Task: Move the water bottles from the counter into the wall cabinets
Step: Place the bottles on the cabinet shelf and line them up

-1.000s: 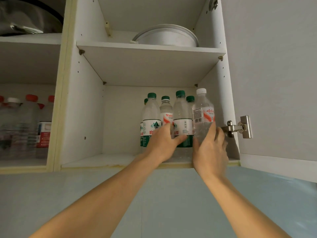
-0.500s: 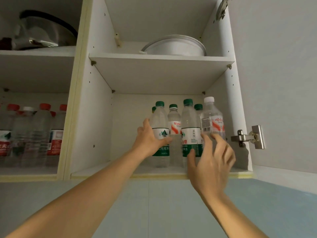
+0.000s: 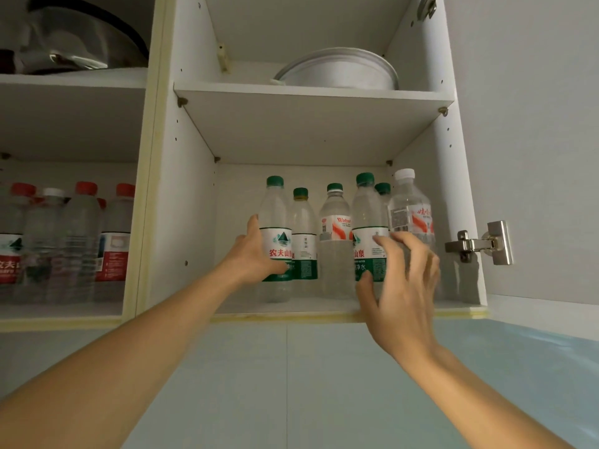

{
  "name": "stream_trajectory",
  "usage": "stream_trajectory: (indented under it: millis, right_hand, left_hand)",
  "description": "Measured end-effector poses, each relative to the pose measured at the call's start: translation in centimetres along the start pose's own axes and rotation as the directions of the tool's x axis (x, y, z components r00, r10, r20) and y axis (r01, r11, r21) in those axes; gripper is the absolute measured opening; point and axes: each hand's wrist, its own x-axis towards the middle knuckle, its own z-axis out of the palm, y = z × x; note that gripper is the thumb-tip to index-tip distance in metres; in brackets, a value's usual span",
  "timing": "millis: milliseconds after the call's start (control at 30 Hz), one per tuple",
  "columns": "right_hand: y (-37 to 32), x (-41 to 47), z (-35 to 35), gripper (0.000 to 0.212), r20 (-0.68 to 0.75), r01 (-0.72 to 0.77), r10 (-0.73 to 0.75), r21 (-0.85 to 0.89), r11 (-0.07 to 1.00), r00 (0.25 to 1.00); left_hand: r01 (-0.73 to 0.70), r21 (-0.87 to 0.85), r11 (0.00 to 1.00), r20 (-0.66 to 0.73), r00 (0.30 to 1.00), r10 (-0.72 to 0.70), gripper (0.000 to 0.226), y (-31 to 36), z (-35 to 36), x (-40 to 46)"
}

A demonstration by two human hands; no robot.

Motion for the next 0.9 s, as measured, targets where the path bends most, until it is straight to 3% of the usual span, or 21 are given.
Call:
stream_trajectory:
  millis: [100,167,233,367,467,533,600,800,900]
  right_hand:
    - [-2.6,1.3,0.8,0.05,0.142,0.097,-0.129,0.216,0.971,0.981]
    - [-4.6,2.4,2.2,0.055,0.277,0.037,-0.124,0.299,0.953,0.953]
    - [-5.9,3.5,4.0,0.069,0.447,-0.113,-0.059,0.348,0.931,0.893]
    - [-6.2,5.1,7.3,0.099,0.727,-0.497,0.087,0.372,0.784,0.681]
    - [-6.1,5.6,8.7,0.101,0.775,-0.643,0.181,0.342,0.685,0.605]
    - [-6.0,5.8,9.3,0.09,0.792,-0.695,0.21,0.335,0.637,0.574]
    - [-5.9,6.0,9.9,0.078,0.79,-0.736,0.254,0.329,0.592,0.558]
    - [-5.7,6.6,10.9,0.071,0.739,-0.826,0.437,0.286,0.485,0.513]
    - [-5.5,7.0,11.2,0.07,0.725,-0.815,0.447,0.272,0.512,0.523]
  left_hand:
    - [0.022,0.011,1.0,-0.019,1.0,-0.022,0.113,-1.9,-2.0,-0.1]
    - [0.024,0.015,1.0,-0.043,0.999,-0.023,0.108,-2.9,-2.9,-0.2]
    - [0.017,-0.017,1.0,-0.056,0.998,-0.018,0.104,-3.7,-3.4,-0.3]
    - [0.0,-0.044,0.999,-0.064,0.998,-0.003,0.103,-4.3,-3.6,-0.2]
    - [-0.014,-0.048,0.999,-0.055,0.998,0.012,0.098,-4.5,-3.8,0.0]
    - [-0.011,-0.045,0.999,-0.051,0.999,0.009,0.1,-4.8,-4.1,0.2]
    - [-0.007,-0.035,0.999,-0.053,0.999,0.005,0.102,-5.1,-4.3,0.2]
    - [0.004,0.016,1.0,-0.078,0.997,-0.003,0.095,-5.8,-4.6,0.4]
    - [0.021,0.026,0.999,-0.082,0.996,-0.019,0.101,-6.0,-4.5,0.5]
